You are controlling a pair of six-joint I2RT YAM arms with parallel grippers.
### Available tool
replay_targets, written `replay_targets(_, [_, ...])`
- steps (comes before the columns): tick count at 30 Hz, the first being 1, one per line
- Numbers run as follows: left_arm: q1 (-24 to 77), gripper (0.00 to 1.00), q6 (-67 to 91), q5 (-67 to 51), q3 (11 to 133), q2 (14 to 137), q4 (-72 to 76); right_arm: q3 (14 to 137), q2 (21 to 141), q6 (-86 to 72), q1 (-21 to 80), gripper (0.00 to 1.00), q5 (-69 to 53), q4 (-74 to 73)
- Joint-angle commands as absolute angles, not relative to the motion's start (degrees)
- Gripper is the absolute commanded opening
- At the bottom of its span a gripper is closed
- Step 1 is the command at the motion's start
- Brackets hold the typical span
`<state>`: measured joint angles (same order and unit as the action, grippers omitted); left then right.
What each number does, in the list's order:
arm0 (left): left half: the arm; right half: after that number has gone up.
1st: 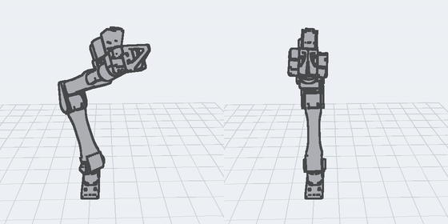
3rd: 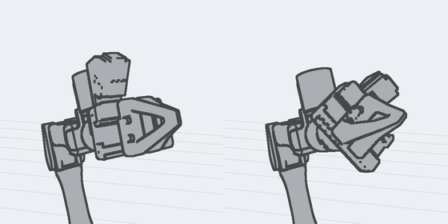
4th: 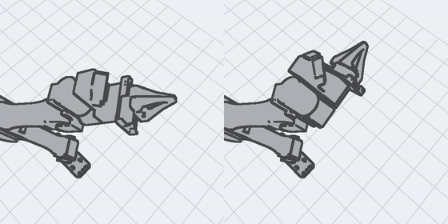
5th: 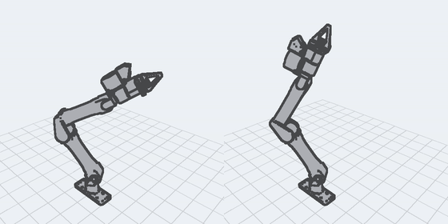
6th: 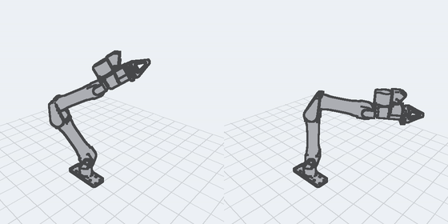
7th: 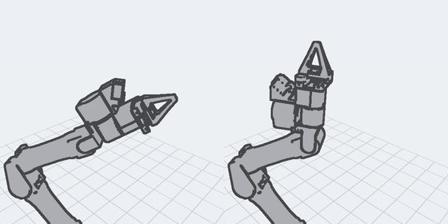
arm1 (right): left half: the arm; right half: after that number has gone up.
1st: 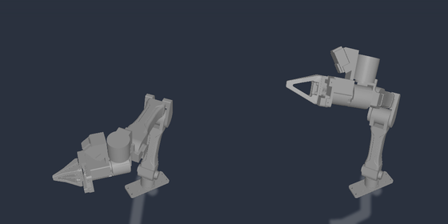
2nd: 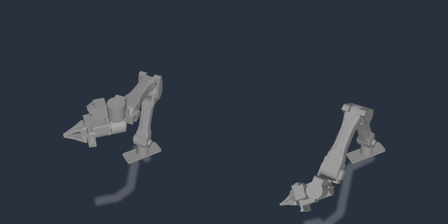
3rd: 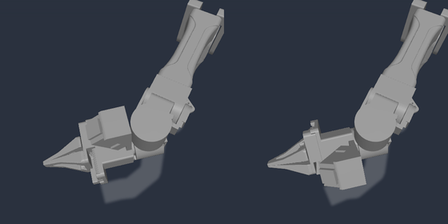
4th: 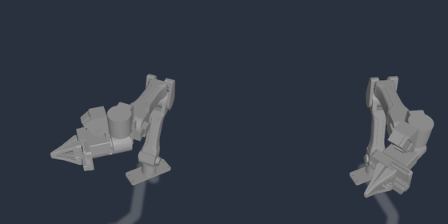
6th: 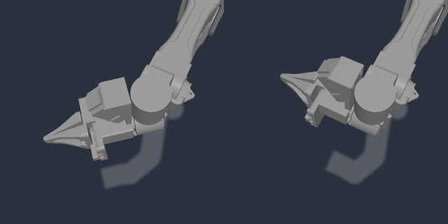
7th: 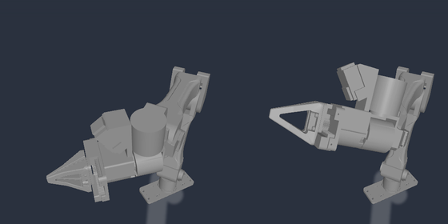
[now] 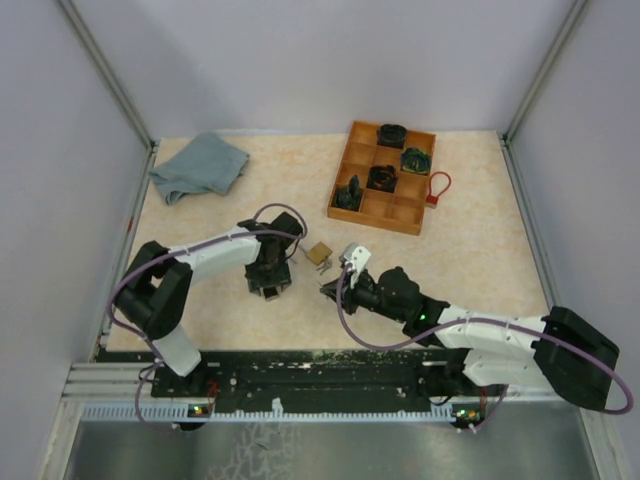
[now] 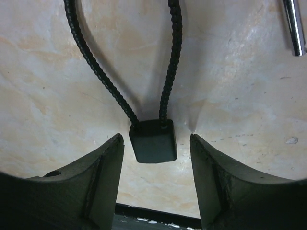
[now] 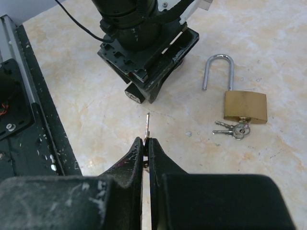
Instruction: Unlock with the key
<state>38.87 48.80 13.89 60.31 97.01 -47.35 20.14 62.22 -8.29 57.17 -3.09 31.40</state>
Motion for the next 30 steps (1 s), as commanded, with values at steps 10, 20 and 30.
replay_targets(10, [36.4,0.48,47.9,9.5,56.9,97.8,-41.2,21.8,62.9,-8.5,56.6,0.0,-3.6,31.7])
replay_targets(20, [36.3,0.21,50.5,7.5,56.2,86.1,-41.5,25.1,65.7,-12.6,56.6,0.0,-6.8,30.7])
replay_targets(30, [36.4,0.1,54.5,1.7,51.8,69.5,-31.2,29.1,67.6,-18.9,56.4,0.0,-9.6,29.9])
